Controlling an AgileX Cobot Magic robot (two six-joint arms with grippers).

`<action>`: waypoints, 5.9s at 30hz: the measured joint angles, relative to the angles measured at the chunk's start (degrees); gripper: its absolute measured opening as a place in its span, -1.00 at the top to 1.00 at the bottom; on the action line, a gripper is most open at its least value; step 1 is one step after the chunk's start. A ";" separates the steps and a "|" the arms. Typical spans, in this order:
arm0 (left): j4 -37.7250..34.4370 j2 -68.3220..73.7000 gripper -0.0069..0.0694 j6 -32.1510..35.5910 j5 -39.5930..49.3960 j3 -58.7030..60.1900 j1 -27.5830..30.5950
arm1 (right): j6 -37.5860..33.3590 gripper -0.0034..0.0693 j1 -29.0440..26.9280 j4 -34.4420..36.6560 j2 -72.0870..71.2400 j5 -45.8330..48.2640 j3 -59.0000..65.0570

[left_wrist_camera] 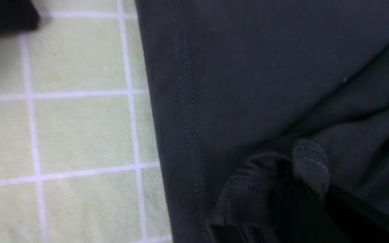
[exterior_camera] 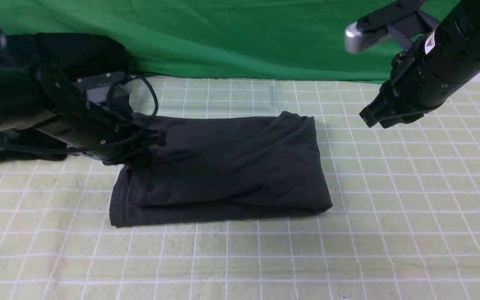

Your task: Fold a long-sleeved shirt over a green coffee tablecloth.

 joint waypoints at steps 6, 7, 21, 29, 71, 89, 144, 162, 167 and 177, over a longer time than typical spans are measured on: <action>-0.26 -4.11 0.77 -0.06 3.83 0.00 4.75 | -0.33 0.88 0.00 0.74 0.00 -1.76 0.00; -0.27 -4.04 0.77 0.00 4.63 0.00 5.29 | -0.33 0.88 0.00 1.53 0.00 -2.23 0.00; 1.66 -0.79 0.28 0.59 1.83 -0.56 5.62 | -0.73 0.81 0.00 6.44 2.09 -5.97 0.00; 9.54 -5.52 -0.35 -2.38 11.95 -7.16 5.86 | -2.65 0.75 0.00 6.44 2.96 -3.13 0.00; -4.77 -2.38 0.75 15.25 15.88 4.67 5.86 | -3.46 0.60 0.00 6.59 2.96 -2.59 0.00; 3.04 -2.46 0.74 14.66 18.73 4.00 5.86 | -5.21 0.56 0.00 10.09 2.96 -0.03 0.00; 18.78 -1.96 0.83 -6.65 19.19 0.25 -2.64 | -4.04 0.90 2.50 14.00 18.62 -0.10 0.00; 11.68 -52.77 0.83 -8.02 16.80 6.10 -2.64 | -0.84 0.90 1.26 6.09 -43.17 -28.18 16.39; 8.28 -67.92 0.83 -8.07 13.39 15.07 -2.64 | -0.84 0.90 1.26 5.34 -64.11 -52.02 38.48; 7.37 -93.45 0.83 -9.63 5.95 35.32 -2.64 | -0.84 0.80 1.26 5.28 -87.29 -84.53 66.10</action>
